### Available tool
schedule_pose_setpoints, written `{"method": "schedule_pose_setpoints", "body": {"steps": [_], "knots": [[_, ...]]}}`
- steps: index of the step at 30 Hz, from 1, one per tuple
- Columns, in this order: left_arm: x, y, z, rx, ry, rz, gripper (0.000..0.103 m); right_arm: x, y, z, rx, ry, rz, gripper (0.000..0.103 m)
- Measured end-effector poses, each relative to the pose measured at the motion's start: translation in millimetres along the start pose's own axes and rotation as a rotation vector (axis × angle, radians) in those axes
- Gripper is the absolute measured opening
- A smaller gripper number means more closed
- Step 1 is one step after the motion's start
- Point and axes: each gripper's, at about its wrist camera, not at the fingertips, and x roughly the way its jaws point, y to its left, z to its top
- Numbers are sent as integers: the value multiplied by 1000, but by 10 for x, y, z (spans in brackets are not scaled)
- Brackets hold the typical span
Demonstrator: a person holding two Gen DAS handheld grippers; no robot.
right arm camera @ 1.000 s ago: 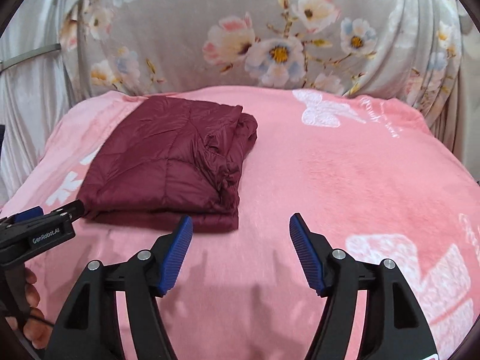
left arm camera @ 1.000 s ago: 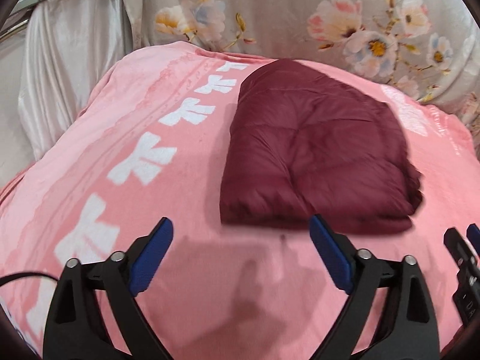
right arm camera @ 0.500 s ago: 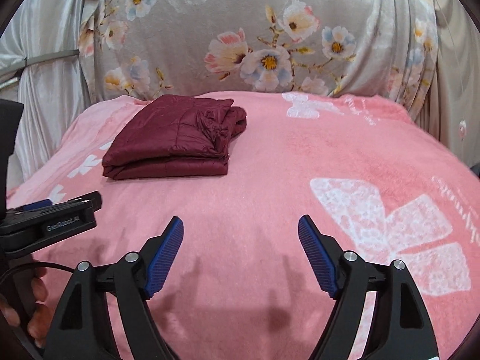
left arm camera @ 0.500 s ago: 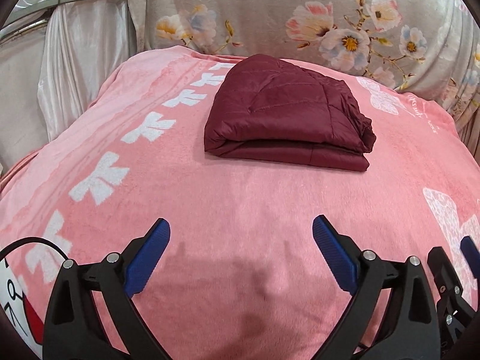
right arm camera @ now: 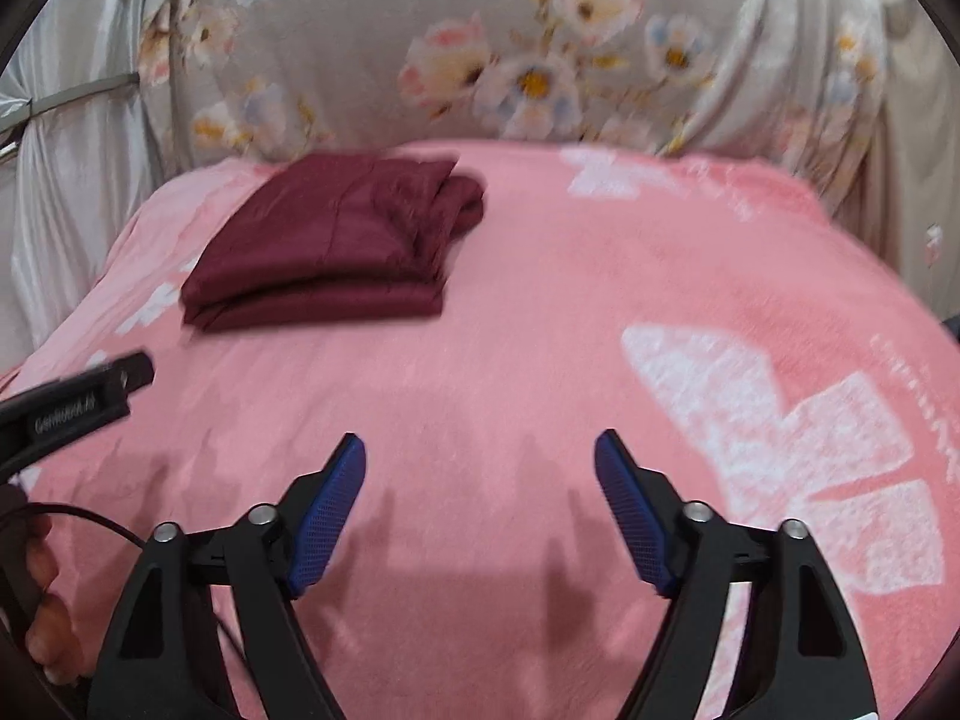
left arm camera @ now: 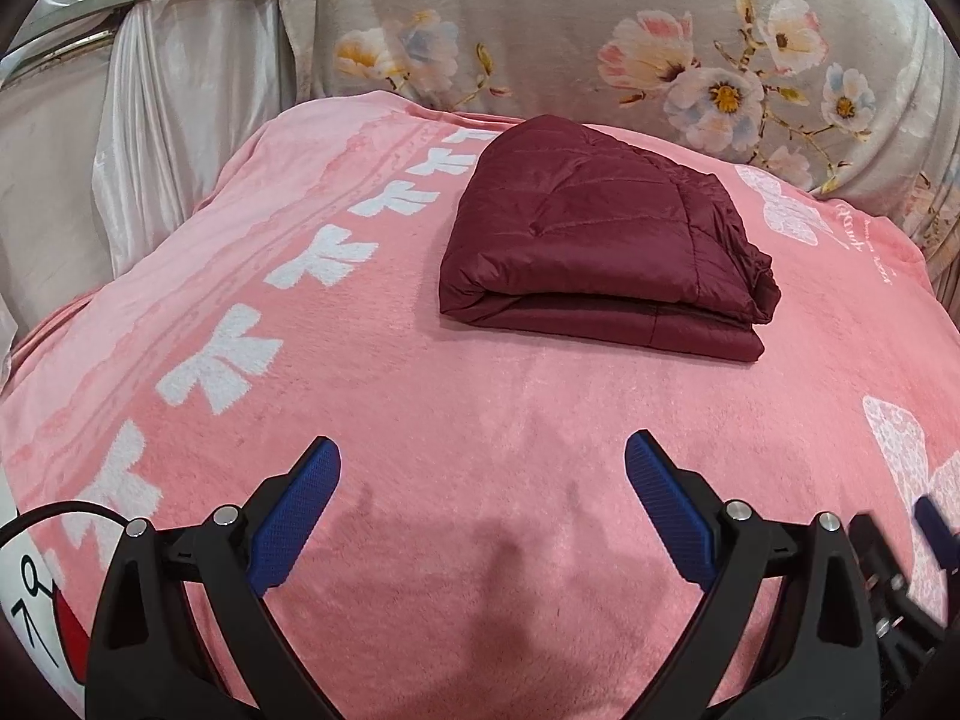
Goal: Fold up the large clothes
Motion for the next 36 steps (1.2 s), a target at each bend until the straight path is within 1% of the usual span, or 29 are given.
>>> {"method": "schedule_pose_setpoints", "body": {"steps": [1,3,4,5,6,7,8,11,14,19,29,36], "knots": [[3,11,1,-2,0,3,94,17,12,-28,-2,13,7,57],[8,38,6,5,-9,5,94,-21,20,-49,4,-12,-9,58],[10,42,8,3,-10,7,94,-60,17,-38,5,-39,-32,58],[13,53,10,1,-10,9,94,-138,24,-21,-2,-99,-70,61],[15,56,12,0,-9,9,94,-195,32,0,-8,-139,-94,62],[20,59,19,-1,-9,9,94,-250,59,24,-23,-177,-113,67],[20,60,21,-3,-9,10,94,-270,69,57,-34,-185,-115,69],[21,62,21,-3,-7,9,94,-245,176,74,-78,-176,-105,70],[14,52,12,3,-10,9,94,-178,264,37,-86,-145,-86,70],[16,39,7,8,-11,6,94,-138,384,-19,-107,-133,-83,70],[1,1,-5,6,-10,2,94,-138,369,-10,-92,-119,-76,70],[10,3,-12,7,-9,19,93,-125,359,-7,-82,-112,-73,70]]}}
